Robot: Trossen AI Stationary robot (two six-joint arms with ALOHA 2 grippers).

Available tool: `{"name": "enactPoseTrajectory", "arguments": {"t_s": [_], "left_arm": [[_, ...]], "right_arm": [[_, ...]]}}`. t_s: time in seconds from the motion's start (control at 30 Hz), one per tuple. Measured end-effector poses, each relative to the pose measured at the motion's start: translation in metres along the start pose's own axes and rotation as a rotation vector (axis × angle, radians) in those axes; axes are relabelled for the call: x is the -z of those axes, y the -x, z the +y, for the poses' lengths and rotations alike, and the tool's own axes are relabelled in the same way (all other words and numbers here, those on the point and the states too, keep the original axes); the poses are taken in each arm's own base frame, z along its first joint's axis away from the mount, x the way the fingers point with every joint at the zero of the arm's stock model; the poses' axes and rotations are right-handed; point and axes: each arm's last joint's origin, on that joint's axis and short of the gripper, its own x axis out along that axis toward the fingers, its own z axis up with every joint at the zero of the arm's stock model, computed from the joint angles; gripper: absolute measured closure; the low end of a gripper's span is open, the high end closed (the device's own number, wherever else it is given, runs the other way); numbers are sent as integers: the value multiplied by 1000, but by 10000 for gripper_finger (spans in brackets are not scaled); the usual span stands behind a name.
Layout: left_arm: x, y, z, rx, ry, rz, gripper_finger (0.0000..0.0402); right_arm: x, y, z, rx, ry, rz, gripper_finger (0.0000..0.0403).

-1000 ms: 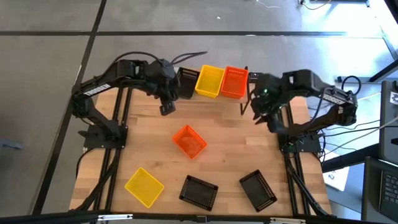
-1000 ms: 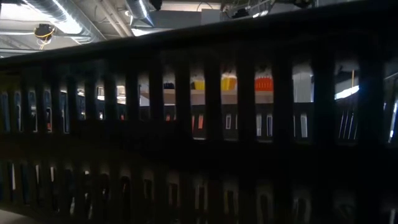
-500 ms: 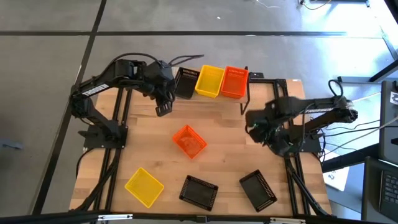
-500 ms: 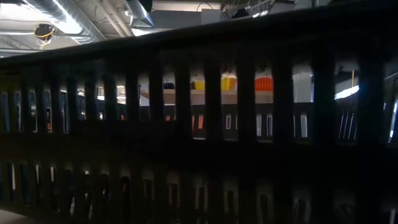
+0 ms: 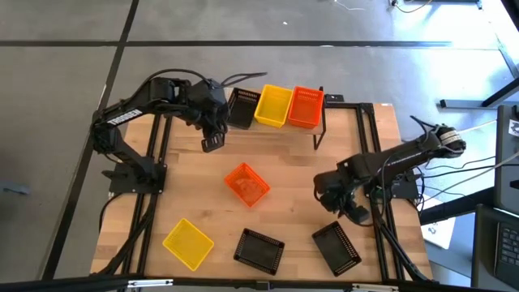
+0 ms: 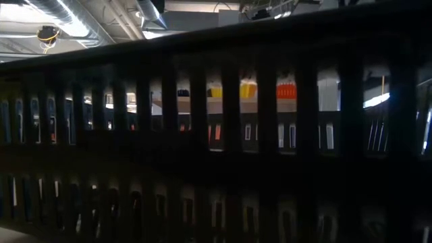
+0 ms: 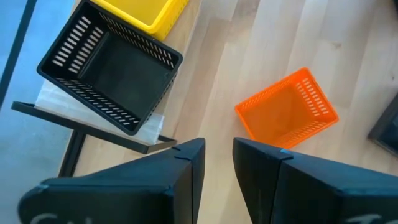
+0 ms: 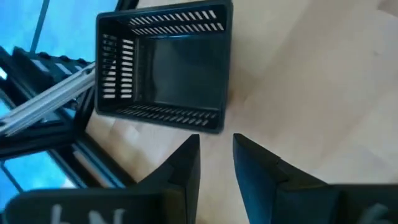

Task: Stack baskets on shelf by color
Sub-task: Stack the right black basket on the black basket on the shelf

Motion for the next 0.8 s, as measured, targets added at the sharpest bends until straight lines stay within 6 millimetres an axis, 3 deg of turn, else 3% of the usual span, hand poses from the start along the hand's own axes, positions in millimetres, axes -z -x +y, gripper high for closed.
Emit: {"name": "enactPoseTrajectory", "arguments": {"t_s": [0.43,0.8], "left_arm": [[0,0,0,0,-9,-1,327],[0,0,0,0,-7,-2,327]], "right_arm": [[4,-47,-2,21,-24,-135,311],[22,-70,-3,43,-35,-64,311]]}}
